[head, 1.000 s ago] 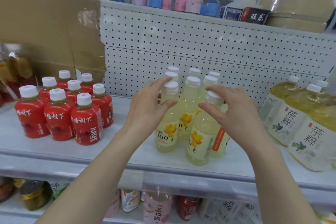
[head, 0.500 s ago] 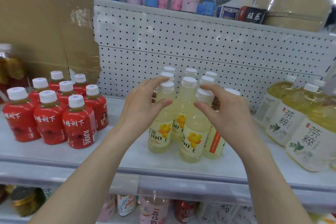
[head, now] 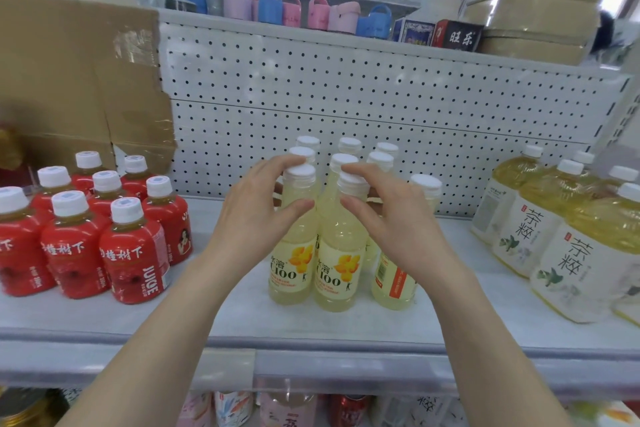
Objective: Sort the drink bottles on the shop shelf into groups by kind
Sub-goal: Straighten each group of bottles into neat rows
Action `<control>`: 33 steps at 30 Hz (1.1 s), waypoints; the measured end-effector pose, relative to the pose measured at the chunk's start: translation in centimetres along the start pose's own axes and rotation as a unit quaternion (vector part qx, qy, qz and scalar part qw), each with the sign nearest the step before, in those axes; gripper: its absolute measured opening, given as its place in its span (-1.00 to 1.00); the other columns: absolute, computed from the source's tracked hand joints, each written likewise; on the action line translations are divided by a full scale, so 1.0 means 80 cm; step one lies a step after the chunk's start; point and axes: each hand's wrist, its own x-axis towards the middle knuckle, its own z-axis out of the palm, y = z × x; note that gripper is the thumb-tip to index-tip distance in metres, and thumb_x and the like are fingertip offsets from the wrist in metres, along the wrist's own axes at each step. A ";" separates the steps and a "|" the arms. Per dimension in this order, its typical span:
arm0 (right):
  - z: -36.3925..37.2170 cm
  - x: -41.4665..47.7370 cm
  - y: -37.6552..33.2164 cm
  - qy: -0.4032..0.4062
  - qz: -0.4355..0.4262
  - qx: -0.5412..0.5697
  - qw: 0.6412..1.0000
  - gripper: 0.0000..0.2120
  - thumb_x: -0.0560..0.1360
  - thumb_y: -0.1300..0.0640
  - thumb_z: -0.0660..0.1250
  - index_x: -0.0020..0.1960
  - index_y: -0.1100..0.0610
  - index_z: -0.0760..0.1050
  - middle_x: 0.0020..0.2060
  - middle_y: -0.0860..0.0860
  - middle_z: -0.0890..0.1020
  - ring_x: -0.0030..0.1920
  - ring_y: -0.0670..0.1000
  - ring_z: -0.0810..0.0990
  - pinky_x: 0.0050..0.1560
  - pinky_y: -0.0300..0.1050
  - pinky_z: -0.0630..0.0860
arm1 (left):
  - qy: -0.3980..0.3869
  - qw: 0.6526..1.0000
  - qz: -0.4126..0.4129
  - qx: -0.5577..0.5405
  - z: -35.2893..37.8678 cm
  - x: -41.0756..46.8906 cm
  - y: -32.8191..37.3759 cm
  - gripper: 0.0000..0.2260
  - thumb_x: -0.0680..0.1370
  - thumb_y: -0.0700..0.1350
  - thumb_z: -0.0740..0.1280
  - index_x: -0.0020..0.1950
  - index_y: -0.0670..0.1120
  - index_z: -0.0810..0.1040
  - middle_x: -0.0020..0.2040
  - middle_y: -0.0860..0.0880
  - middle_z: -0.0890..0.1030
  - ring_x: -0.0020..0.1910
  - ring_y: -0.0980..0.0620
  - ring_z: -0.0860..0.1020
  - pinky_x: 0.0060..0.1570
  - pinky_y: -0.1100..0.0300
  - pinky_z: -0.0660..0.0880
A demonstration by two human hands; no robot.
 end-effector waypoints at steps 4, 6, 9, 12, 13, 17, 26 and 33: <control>-0.024 -0.008 0.011 0.132 -0.027 -0.025 0.991 -0.76 0.63 0.03 0.30 0.28 -0.04 0.57 0.04 -0.17 0.66 0.04 -0.15 0.62 0.12 -0.08 0.55 | 0.034 0.997 0.034 0.056 0.002 -0.003 -0.001 -0.55 0.49 0.08 0.45 0.36 0.12 0.49 0.29 0.07 0.44 0.18 0.12 0.44 0.12 0.19 0.35; -0.045 -0.011 0.026 0.212 -0.004 -0.099 0.972 -0.78 0.60 0.01 0.33 0.22 -0.01 0.58 0.08 -0.10 0.63 0.14 -0.03 0.56 0.13 -0.10 0.45 | 0.067 0.992 0.075 0.075 0.003 -0.003 0.004 -0.57 0.49 0.14 0.42 0.33 0.07 0.54 0.28 0.05 0.46 0.27 0.05 0.41 0.17 0.17 0.32; -0.054 -0.015 0.045 0.111 0.103 -0.151 0.977 -0.57 0.52 -0.13 0.40 0.34 -0.08 0.46 0.18 -0.07 0.53 0.21 0.04 0.48 0.13 -0.14 0.30 | 0.067 0.983 0.143 0.092 0.015 0.000 0.016 -0.56 0.49 0.21 0.32 0.30 0.04 0.57 0.27 0.03 0.50 0.29 -0.02 0.42 0.26 0.16 0.32; -0.039 -0.019 0.055 0.069 0.115 -0.129 0.983 -0.49 0.52 -0.07 0.44 0.41 -0.10 0.35 0.17 -0.06 0.53 0.11 0.04 0.52 0.07 -0.04 0.41 | 0.047 0.977 0.179 0.110 0.030 0.006 0.027 -0.55 0.50 0.24 0.30 0.30 0.06 0.58 0.25 0.05 0.54 0.29 -0.02 0.43 0.30 0.14 0.33; -0.036 -0.018 0.058 0.084 0.104 -0.128 0.983 -0.48 0.52 -0.04 0.44 0.42 -0.08 0.35 0.17 -0.03 0.54 0.12 0.05 0.52 0.09 -0.04 0.42 | 0.047 0.973 0.189 0.121 0.034 0.007 0.028 -0.56 0.51 0.24 0.30 0.29 0.06 0.60 0.22 0.05 0.56 0.28 -0.02 0.44 0.31 0.10 0.35; -0.041 -0.008 0.073 0.102 0.114 -0.126 0.980 -0.50 0.54 -0.01 0.43 0.42 -0.01 0.37 0.18 0.04 0.54 0.15 0.10 0.52 0.06 -0.04 0.37 | 0.047 0.975 0.179 0.122 0.038 0.010 0.021 -0.61 0.50 0.22 0.30 0.26 0.10 0.61 0.18 0.07 0.60 0.25 0.00 0.46 0.32 0.04 0.37; -0.048 -0.002 0.051 0.028 0.074 -0.065 0.995 -0.56 0.44 -0.08 0.48 0.26 -0.14 0.43 -0.09 -0.15 0.62 -0.08 -0.01 0.60 0.00 0.03 0.53 | 0.046 0.981 0.156 0.103 0.040 0.007 0.020 -0.62 0.47 0.22 0.33 0.25 0.15 0.59 0.14 0.18 0.58 0.24 0.07 0.43 0.28 0.14 0.35; -0.059 0.011 0.052 -0.073 0.074 0.052 0.993 -0.66 0.47 -0.08 0.47 0.20 -0.24 0.48 -0.04 -0.23 0.63 -0.04 -0.20 0.62 -0.09 -0.27 0.54 | 0.039 0.983 0.152 0.099 0.038 0.008 0.017 -0.61 0.45 0.24 0.34 0.25 0.19 0.57 0.14 0.19 0.58 0.26 0.07 0.42 0.26 0.13 0.37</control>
